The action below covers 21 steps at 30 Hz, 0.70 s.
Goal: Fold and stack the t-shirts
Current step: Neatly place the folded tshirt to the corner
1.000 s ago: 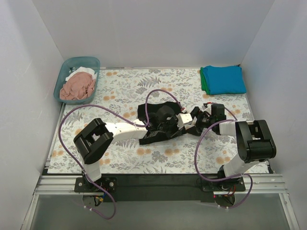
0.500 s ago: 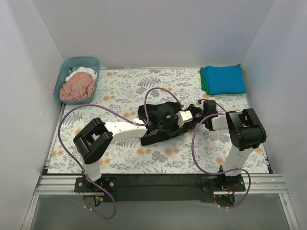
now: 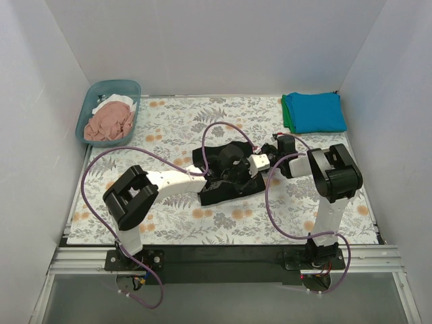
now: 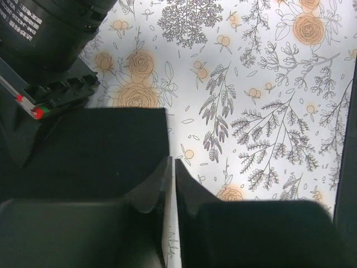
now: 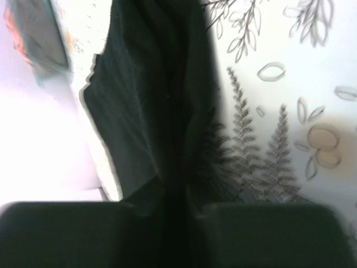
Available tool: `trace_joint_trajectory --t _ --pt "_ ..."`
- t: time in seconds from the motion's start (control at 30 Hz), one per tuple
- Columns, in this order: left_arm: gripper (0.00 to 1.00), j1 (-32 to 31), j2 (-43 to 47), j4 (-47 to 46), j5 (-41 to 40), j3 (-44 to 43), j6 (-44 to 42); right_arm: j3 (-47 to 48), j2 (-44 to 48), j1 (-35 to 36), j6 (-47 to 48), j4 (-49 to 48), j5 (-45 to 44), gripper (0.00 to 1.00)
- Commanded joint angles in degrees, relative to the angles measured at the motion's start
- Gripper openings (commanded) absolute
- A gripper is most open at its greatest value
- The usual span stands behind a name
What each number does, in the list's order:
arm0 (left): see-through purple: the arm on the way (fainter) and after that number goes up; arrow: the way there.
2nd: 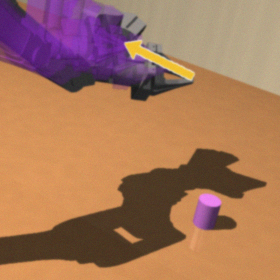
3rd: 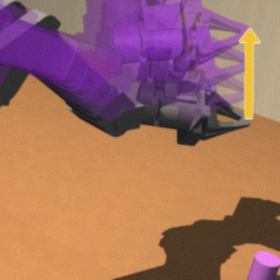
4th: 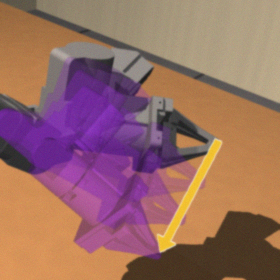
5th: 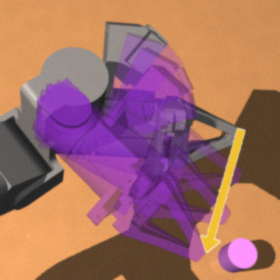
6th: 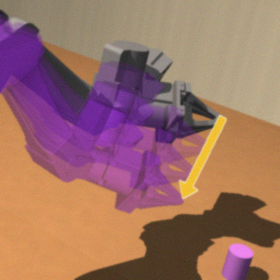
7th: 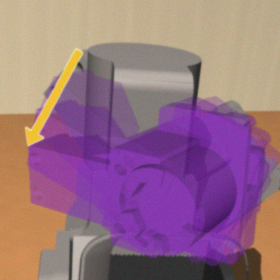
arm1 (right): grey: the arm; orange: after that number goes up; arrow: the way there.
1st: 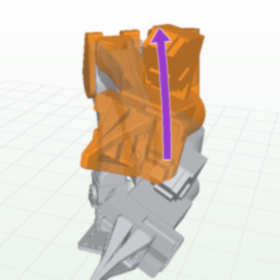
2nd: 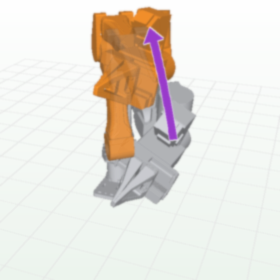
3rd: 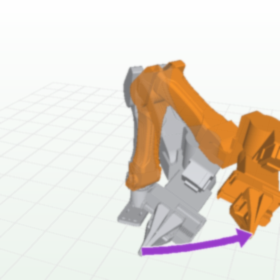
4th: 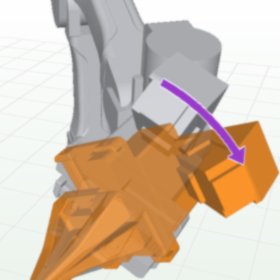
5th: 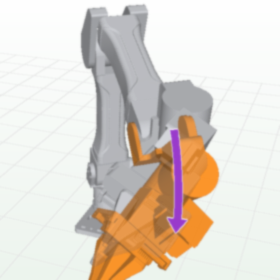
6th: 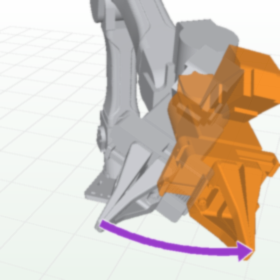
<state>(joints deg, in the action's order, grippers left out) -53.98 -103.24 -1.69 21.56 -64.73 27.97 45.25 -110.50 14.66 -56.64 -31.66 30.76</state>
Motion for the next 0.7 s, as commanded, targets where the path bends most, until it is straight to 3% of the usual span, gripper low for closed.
trace_joint_trajectory --t 0.0,0.03,0.07,0.17,0.3,0.37,0.43,0.53,0.67 --pt "0.07 0.54 3.75 1.32 0.68 -3.12 0.95 3.42 -1.83 0.11 6.61 2.04 -3.78 0.05" --pt "0.16 1.58 3.92 3.6 1.02 -3.99 2.69 4.05 -1.65 -0.32 8.02 2.39 -3.87 0.01" --pt "0.32 2.64 4.45 4.93 1.9 -4.52 4.1 5.1 -1.04 -0.59 9.52 3.09 -3.87 0.01" --pt "0.48 7.82 8.05 10.03 6.19 -5.67 8.93 13.08 -1.03 -2.0 19.78 12.56 -3.17 0.01" --pt "0.56 11.52 14.8 16.01 6.65 -4.45 11.05 26.0 -2.26 -2.7 39.7 27.33 -4.48 0.01" --pt "0.59 12.75 16.92 16.81 5.34 -2.25 11.84 33.29 -4.02 -3.4 44.23 33.13 -5.89 0.01" --pt "0.69 13.8 19.12 18.12 4.28 -0.67 12.73 42.66 -7.52 -4.28 50.72 39.96 -7.64 0.01" --pt "0.79 15.3 21.05 20.41 3.49 0.65 13.52 51.04 -12.0 -5.77 56.44 44.48 -10.27 0.01" --pt "0.82 17.32 24.22 20.5 2.96 3.98 13.26 62.82 -15.8 -6.92 63.74 48.0 -13.88 0.01"
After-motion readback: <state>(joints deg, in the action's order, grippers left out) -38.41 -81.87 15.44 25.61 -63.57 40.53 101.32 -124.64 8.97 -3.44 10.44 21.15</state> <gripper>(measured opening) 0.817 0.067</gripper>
